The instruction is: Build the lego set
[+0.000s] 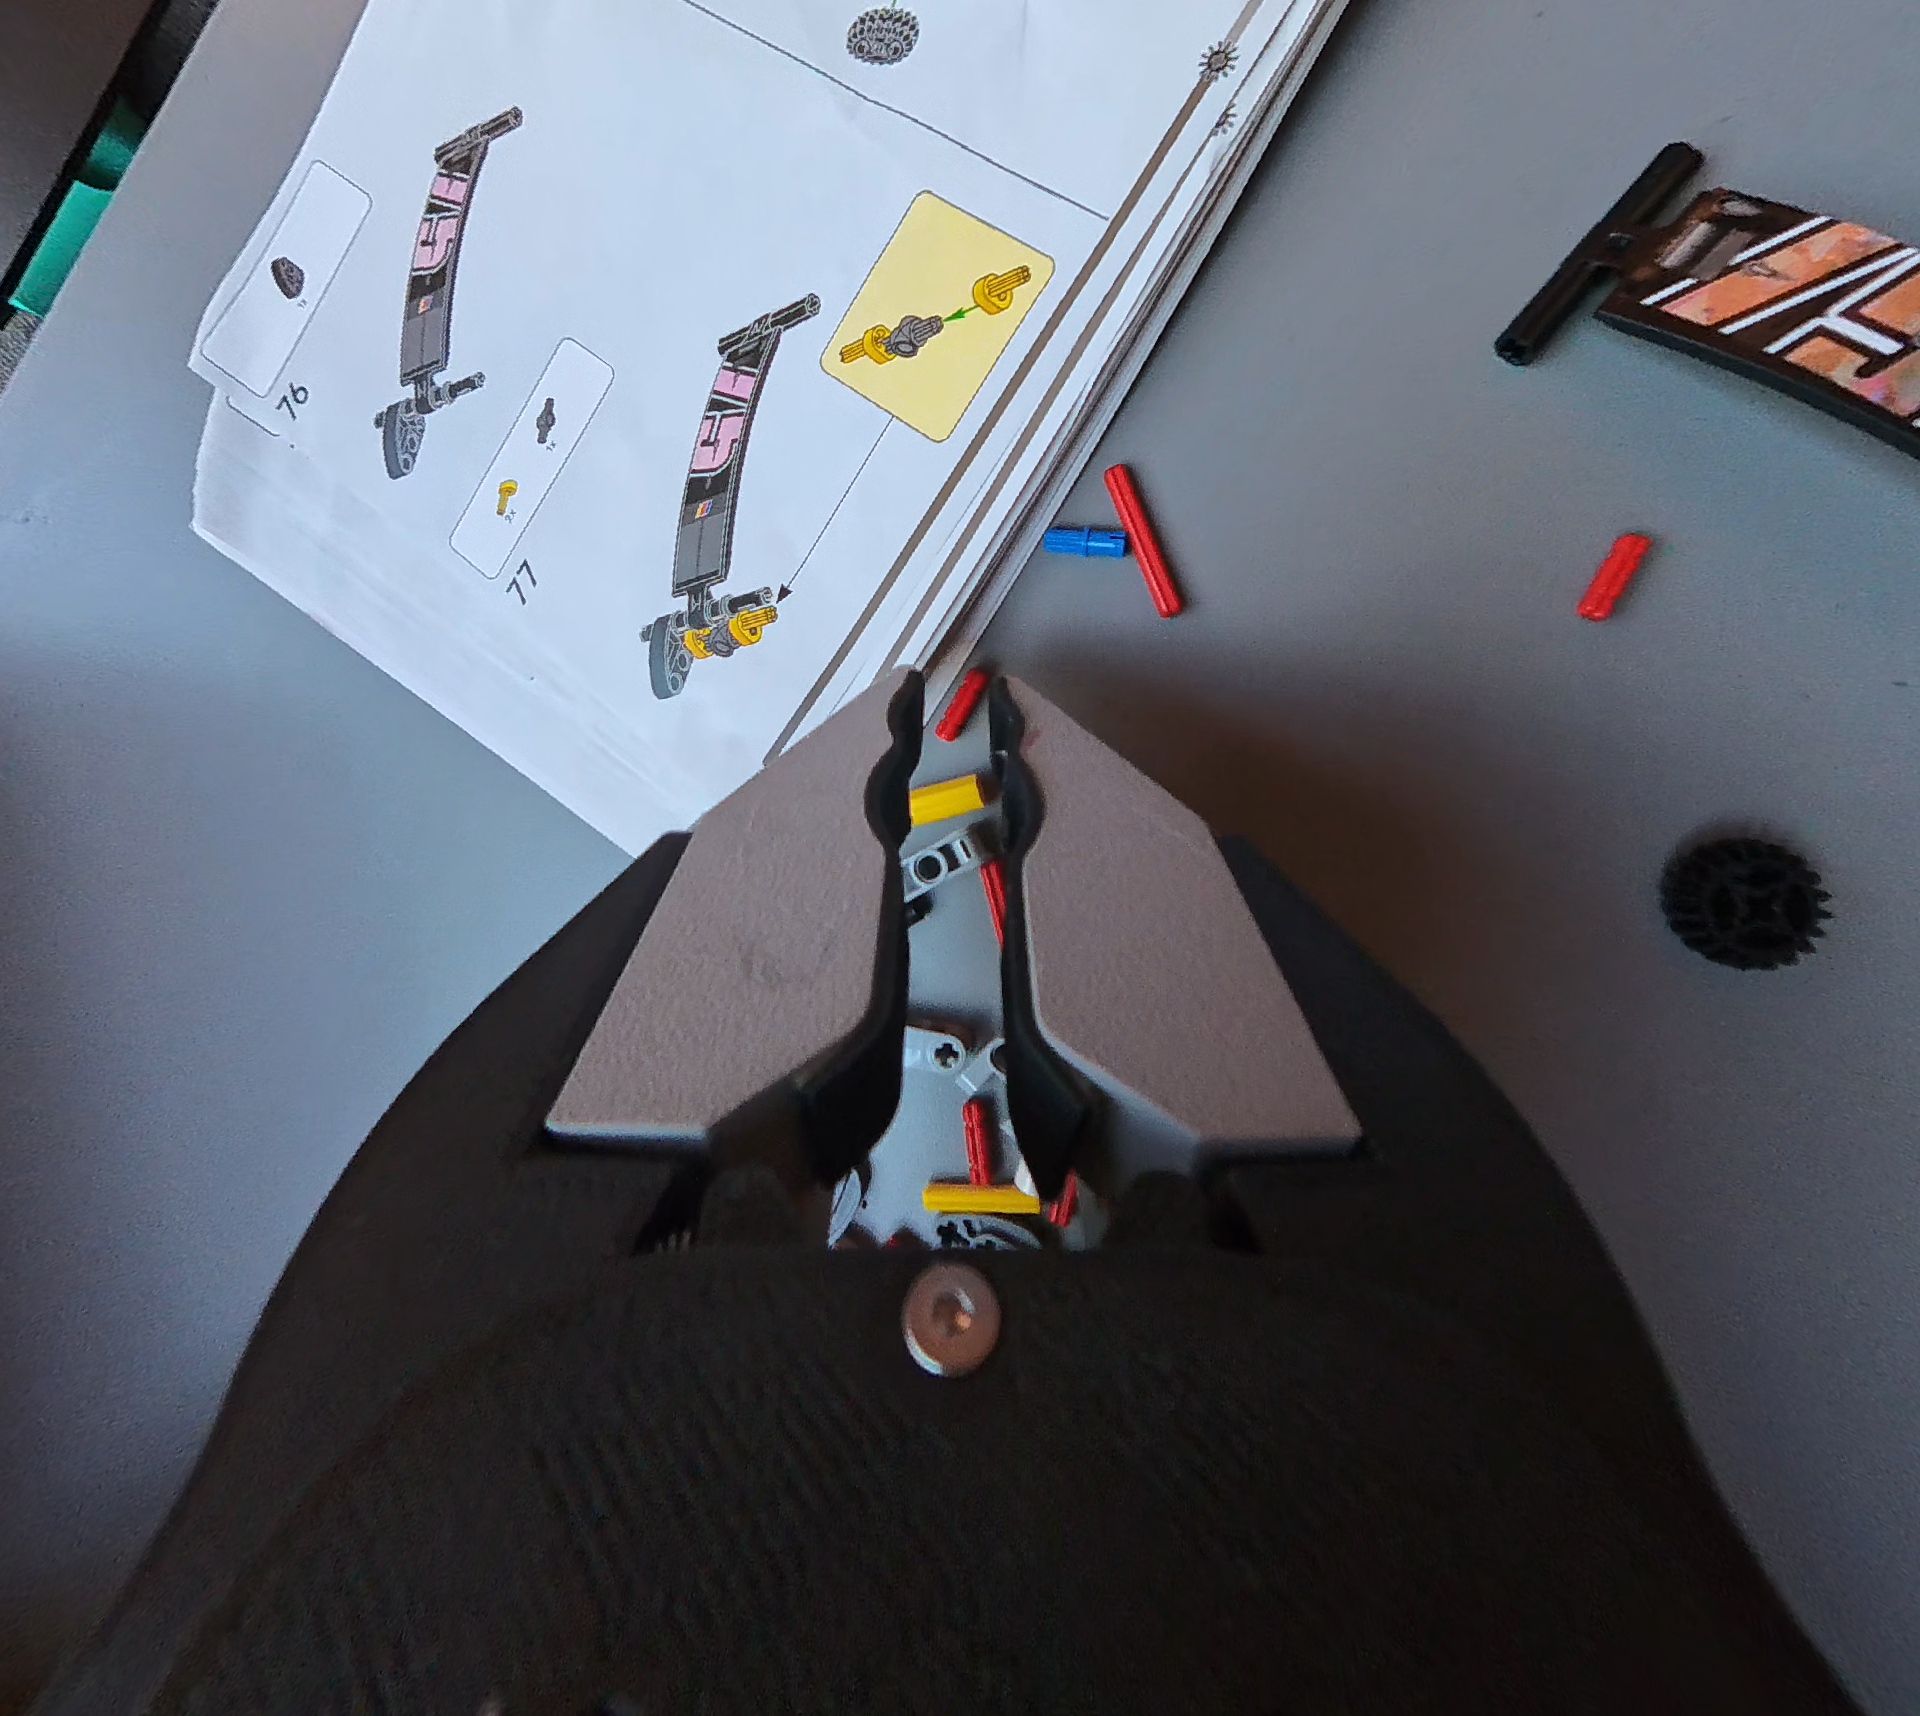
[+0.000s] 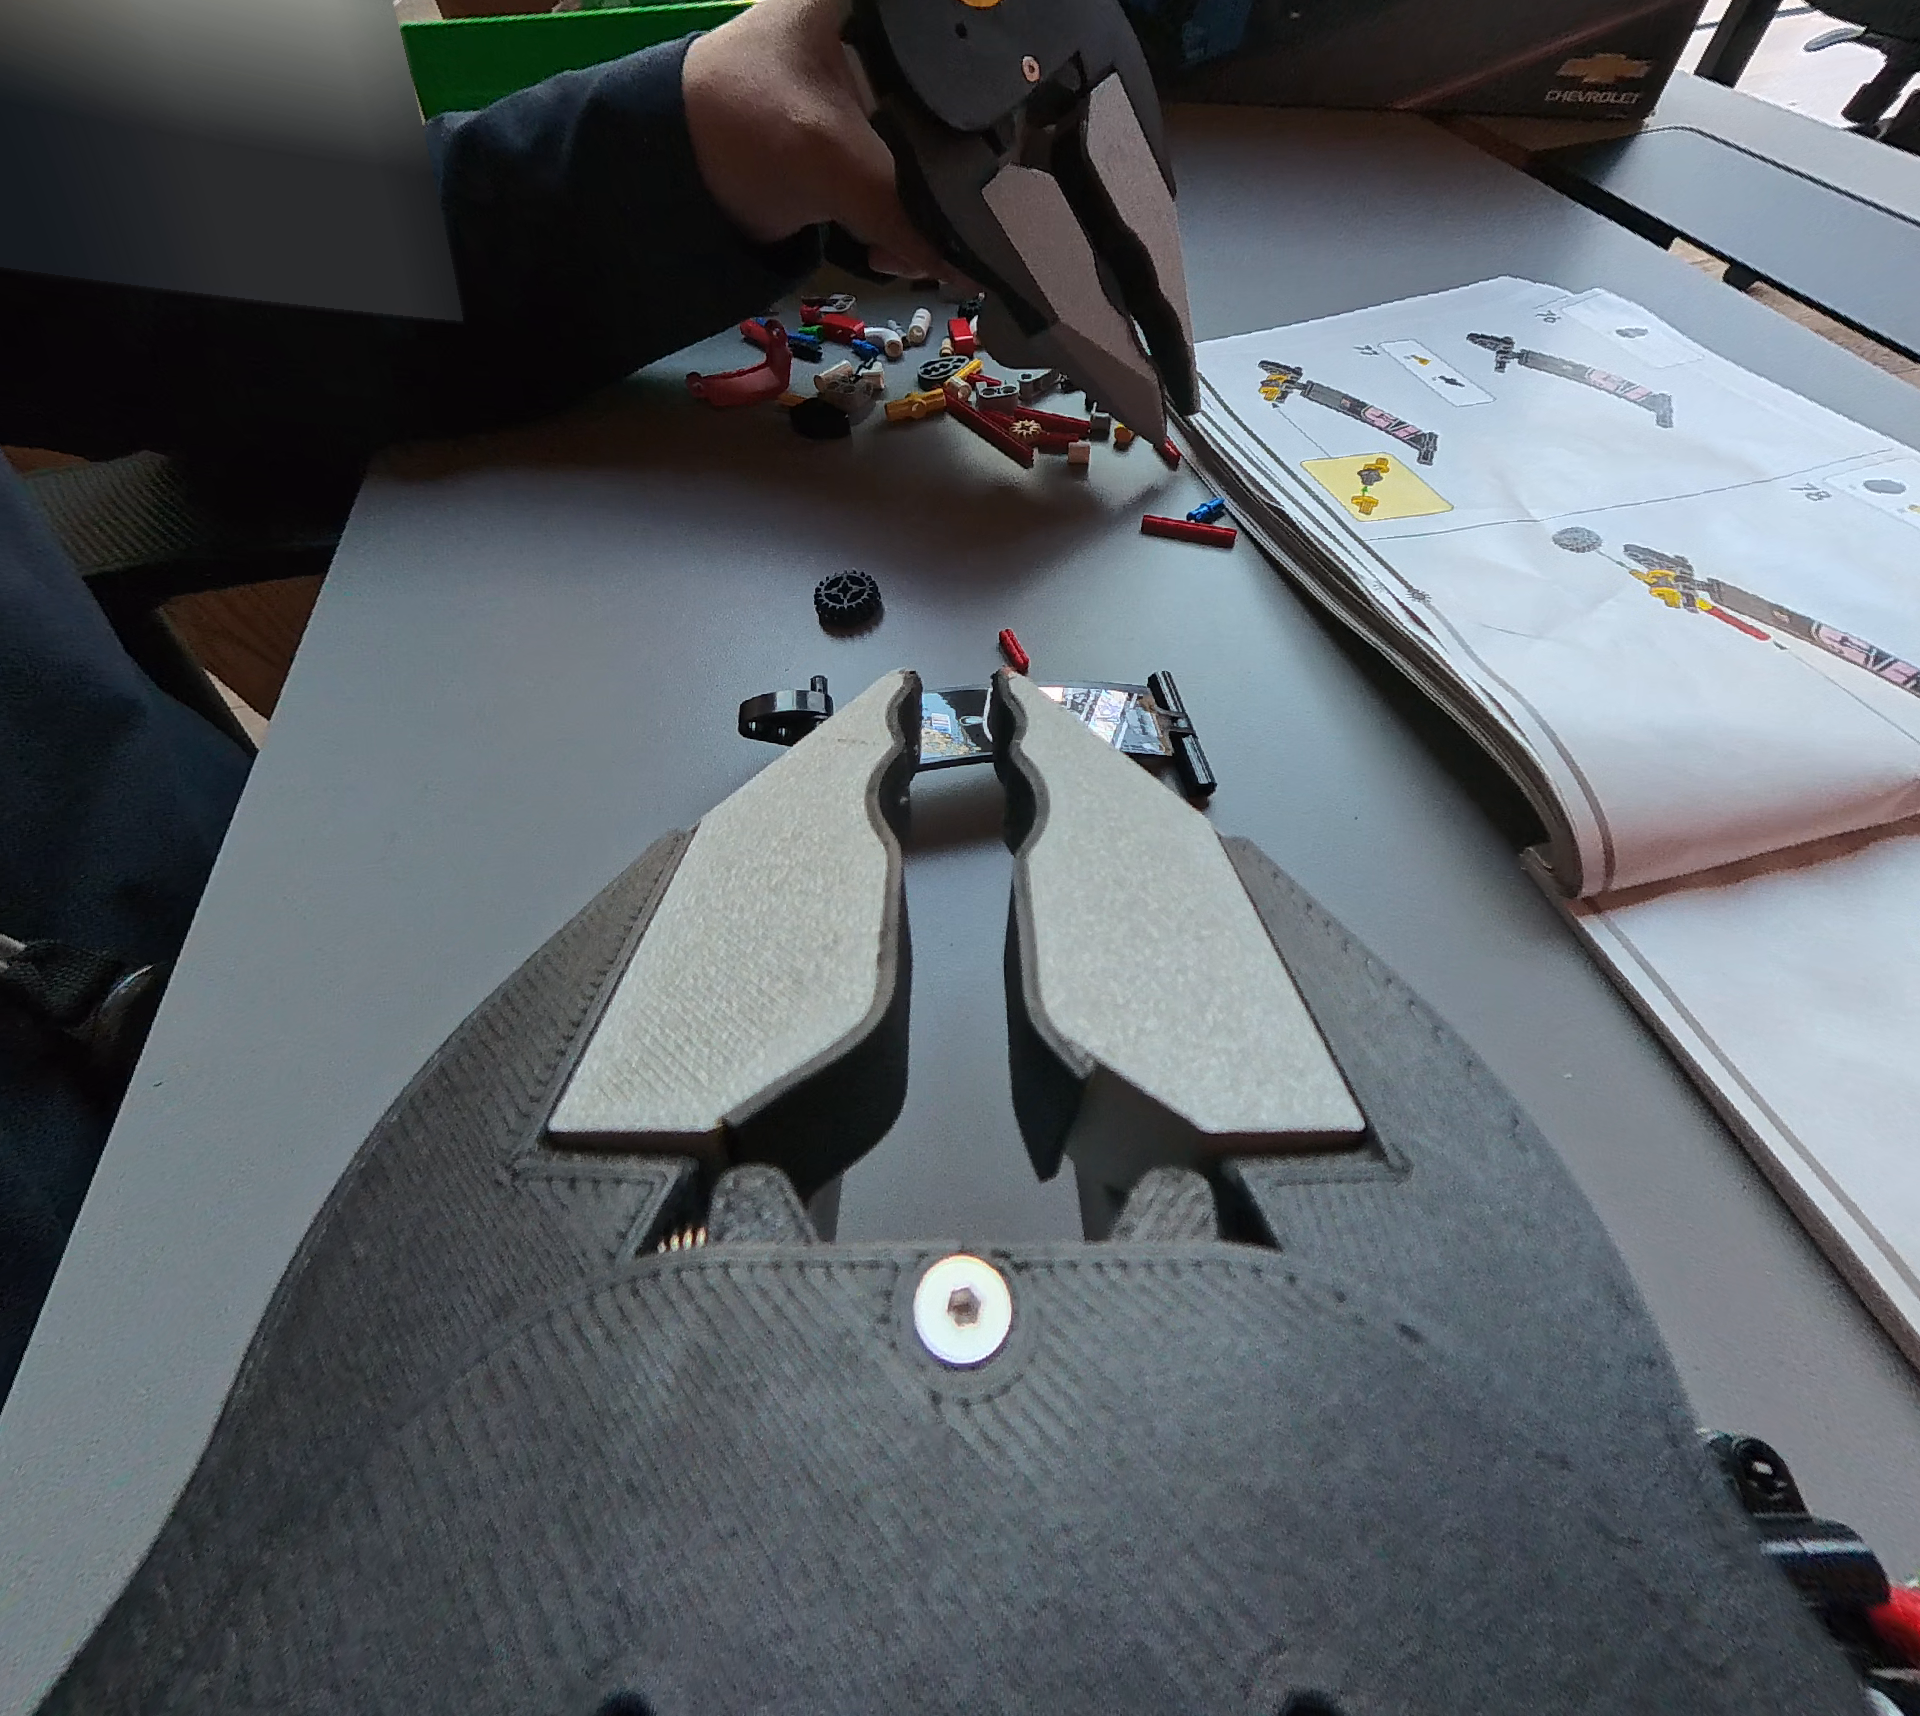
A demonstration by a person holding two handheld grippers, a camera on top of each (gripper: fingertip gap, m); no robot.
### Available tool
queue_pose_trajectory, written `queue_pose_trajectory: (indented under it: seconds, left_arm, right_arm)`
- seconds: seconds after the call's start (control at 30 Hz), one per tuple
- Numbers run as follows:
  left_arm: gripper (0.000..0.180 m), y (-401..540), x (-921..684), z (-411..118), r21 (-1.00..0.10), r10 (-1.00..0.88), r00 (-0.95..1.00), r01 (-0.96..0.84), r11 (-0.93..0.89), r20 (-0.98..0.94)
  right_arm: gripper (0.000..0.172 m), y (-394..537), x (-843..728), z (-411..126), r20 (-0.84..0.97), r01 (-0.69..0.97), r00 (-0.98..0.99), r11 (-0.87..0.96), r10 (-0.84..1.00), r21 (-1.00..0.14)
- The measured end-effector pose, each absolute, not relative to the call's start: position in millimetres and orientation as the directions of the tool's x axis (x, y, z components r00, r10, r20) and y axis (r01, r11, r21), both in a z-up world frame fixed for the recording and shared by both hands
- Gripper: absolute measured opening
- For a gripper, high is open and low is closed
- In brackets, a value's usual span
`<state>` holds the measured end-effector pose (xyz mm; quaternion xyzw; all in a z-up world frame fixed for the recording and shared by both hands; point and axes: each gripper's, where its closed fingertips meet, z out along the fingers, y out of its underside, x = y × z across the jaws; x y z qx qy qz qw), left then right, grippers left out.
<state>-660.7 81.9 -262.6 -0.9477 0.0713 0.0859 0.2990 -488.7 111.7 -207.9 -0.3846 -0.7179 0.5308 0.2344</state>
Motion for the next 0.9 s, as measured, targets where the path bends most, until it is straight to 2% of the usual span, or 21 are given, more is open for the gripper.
queue_pose_trajectory:
  seconds: [0.23, 0.57, 0.9]
  left_arm:
    - [0.009, 81, -665, -261, -0.56, -0.062, 0.975, -0.175, -0.81, -0.215]
    - [0.005, 75, -667, -226, -0.643, -0.013, 0.989, -0.107, -0.759, -0.149]
    - [0.002, 51, -680, -229, -0.586, -0.004, 0.992, -0.077, -0.807, -0.126]
  right_arm:
    - [0.01, 113, -489, -207, -0.072, 0.301, -0.592, 0.138, 0.802, -0.944]
    - [0.01, 116, -489, -206, -0.069, 0.297, -0.584, 0.134, 0.809, -0.945]
    - [0.01, 120, -491, -207, -0.097, 0.31, -0.576, 0.107, 0.812, -0.945]
